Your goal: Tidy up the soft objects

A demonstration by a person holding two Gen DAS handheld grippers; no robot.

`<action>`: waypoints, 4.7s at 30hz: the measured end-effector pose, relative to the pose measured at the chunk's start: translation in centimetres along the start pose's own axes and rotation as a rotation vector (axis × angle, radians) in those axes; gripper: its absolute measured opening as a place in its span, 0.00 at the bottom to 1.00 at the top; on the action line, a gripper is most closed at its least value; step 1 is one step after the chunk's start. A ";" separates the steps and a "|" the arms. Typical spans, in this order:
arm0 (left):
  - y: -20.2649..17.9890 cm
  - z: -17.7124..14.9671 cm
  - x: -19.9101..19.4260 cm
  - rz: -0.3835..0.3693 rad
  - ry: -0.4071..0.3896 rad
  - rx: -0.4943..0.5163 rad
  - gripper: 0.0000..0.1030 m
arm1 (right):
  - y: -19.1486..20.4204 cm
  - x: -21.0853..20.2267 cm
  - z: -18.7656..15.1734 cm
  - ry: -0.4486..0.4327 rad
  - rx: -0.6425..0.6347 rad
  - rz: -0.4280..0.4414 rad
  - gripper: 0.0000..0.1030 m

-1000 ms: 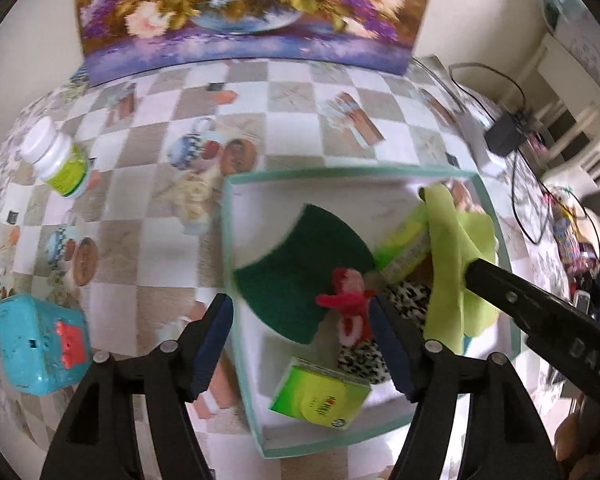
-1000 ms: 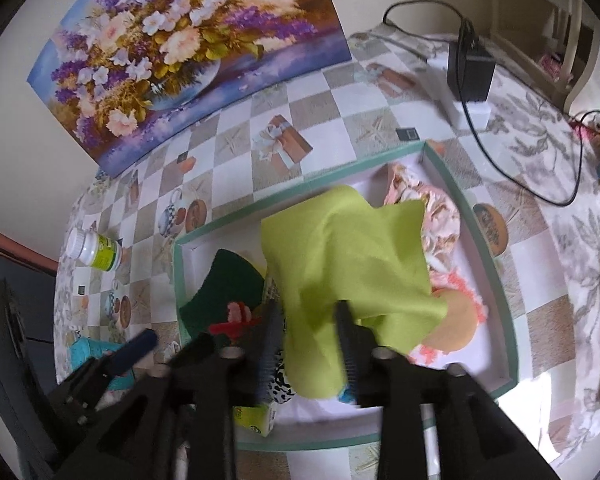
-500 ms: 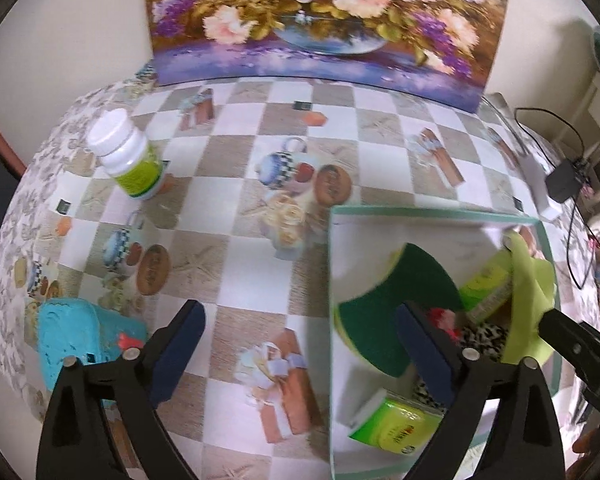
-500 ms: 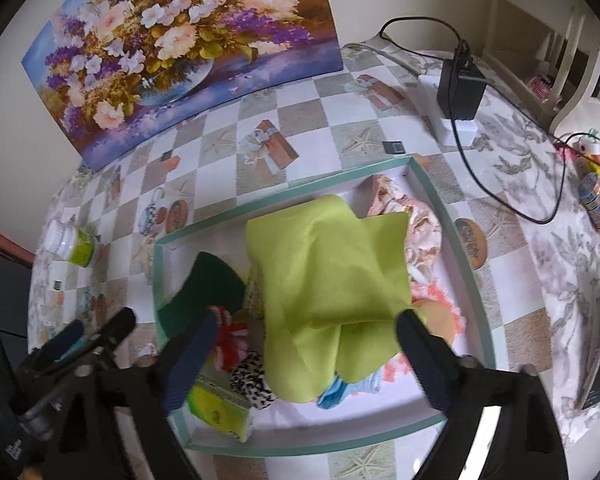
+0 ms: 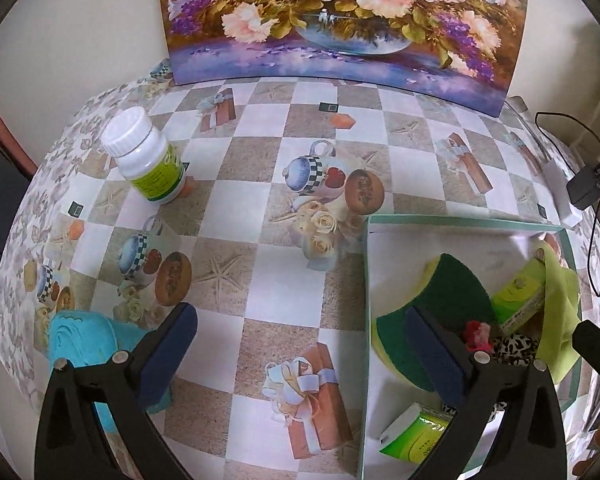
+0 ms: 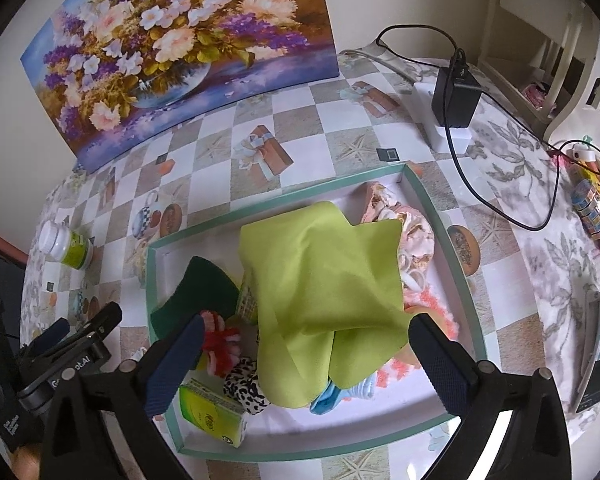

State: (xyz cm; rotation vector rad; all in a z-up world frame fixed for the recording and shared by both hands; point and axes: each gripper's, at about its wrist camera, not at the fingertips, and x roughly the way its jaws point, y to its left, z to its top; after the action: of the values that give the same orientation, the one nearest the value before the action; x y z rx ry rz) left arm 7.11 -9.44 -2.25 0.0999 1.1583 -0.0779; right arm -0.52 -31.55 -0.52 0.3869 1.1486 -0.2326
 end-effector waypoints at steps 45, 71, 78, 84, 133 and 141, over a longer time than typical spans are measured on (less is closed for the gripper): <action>4.2 -11.4 -8.9 0.098 -0.047 0.046 1.00 | 3.1 -4.9 -11.6 -0.051 -0.170 -0.031 1.00; 5.2 -11.5 -7.4 0.083 -0.036 0.040 1.00 | 2.6 -4.1 -11.7 -0.053 -0.168 -0.061 1.00; 5.3 -11.4 -7.4 0.083 -0.035 0.043 1.00 | 3.0 -4.0 -11.7 -0.058 -0.186 -0.071 1.00; 5.5 -11.3 -7.4 0.088 -0.038 0.035 1.00 | 3.1 -4.1 -11.7 -0.063 -0.193 -0.070 1.00; 5.2 -11.4 -7.5 0.098 -0.046 0.048 1.00 | 3.3 -3.7 -11.8 -0.048 -0.204 -0.070 1.00; 5.3 -11.3 -7.6 0.099 -0.049 0.048 1.00 | 3.3 -3.7 -11.8 -0.048 -0.204 -0.070 1.00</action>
State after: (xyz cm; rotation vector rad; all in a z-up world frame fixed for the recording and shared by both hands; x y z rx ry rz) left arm -5.61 -2.74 0.42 0.1966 1.1015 -0.0205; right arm -10.60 -23.72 -0.69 0.1604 1.1275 -0.1828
